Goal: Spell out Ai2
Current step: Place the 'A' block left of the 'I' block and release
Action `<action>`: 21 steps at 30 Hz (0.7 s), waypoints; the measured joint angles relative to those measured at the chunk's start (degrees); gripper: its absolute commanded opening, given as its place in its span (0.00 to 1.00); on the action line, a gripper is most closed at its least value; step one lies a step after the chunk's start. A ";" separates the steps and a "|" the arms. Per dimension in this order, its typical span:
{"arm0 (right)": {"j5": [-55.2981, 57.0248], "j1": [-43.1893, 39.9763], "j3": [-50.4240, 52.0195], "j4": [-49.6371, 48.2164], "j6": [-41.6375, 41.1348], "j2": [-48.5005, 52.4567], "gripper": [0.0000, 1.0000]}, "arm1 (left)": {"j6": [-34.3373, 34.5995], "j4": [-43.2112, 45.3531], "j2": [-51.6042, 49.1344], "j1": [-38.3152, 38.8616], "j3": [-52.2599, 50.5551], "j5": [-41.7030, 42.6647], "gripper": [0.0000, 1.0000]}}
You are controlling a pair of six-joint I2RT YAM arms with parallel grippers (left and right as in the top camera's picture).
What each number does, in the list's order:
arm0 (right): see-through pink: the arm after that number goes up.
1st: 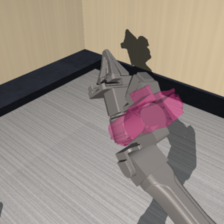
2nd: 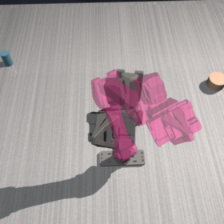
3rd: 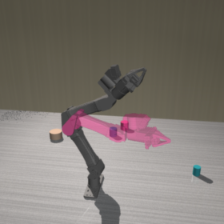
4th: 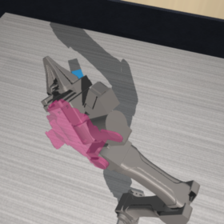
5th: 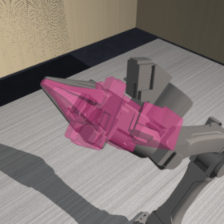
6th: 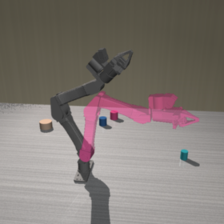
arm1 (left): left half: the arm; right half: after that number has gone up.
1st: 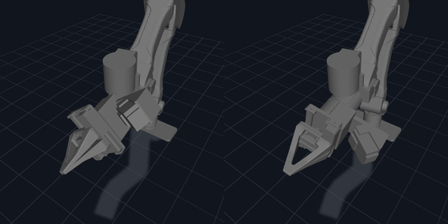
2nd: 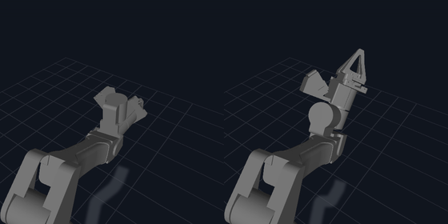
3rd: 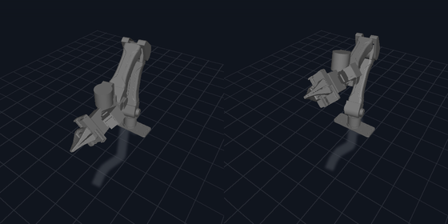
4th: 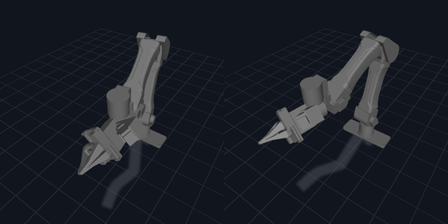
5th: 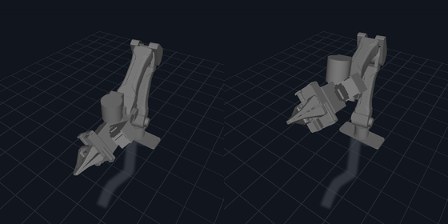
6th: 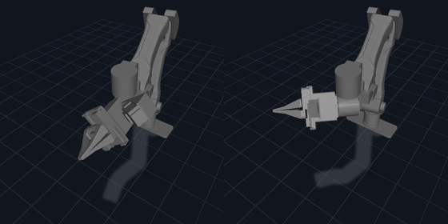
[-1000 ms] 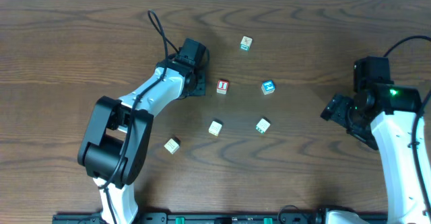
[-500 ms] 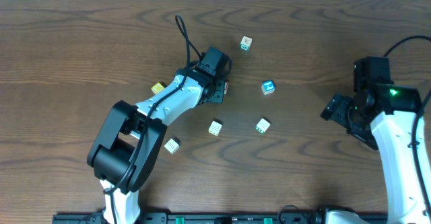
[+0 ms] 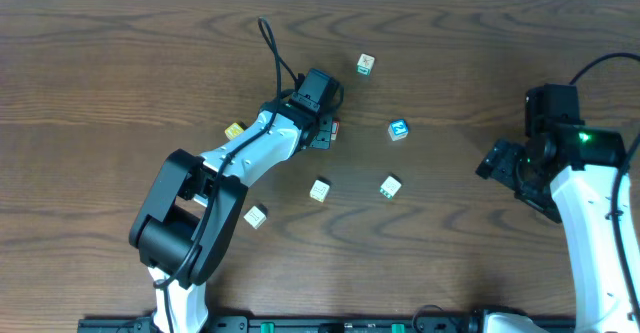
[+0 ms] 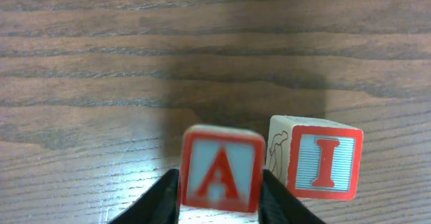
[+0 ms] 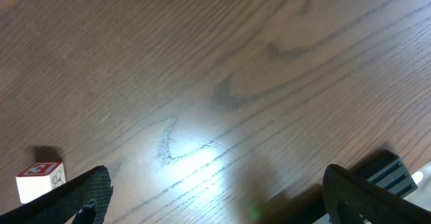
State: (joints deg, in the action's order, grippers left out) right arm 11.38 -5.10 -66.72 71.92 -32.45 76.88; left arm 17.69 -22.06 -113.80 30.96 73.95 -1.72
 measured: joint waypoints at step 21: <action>0.00 0.00 0.00 0.00 0.00 0.00 0.99 | 0.04 -3.54 0.02 0.00 0.00 0.02 0.43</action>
State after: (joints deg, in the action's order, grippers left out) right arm 11.38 -5.10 -66.72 71.92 -32.45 76.88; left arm 17.74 -25.61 -113.78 30.96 73.95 -1.69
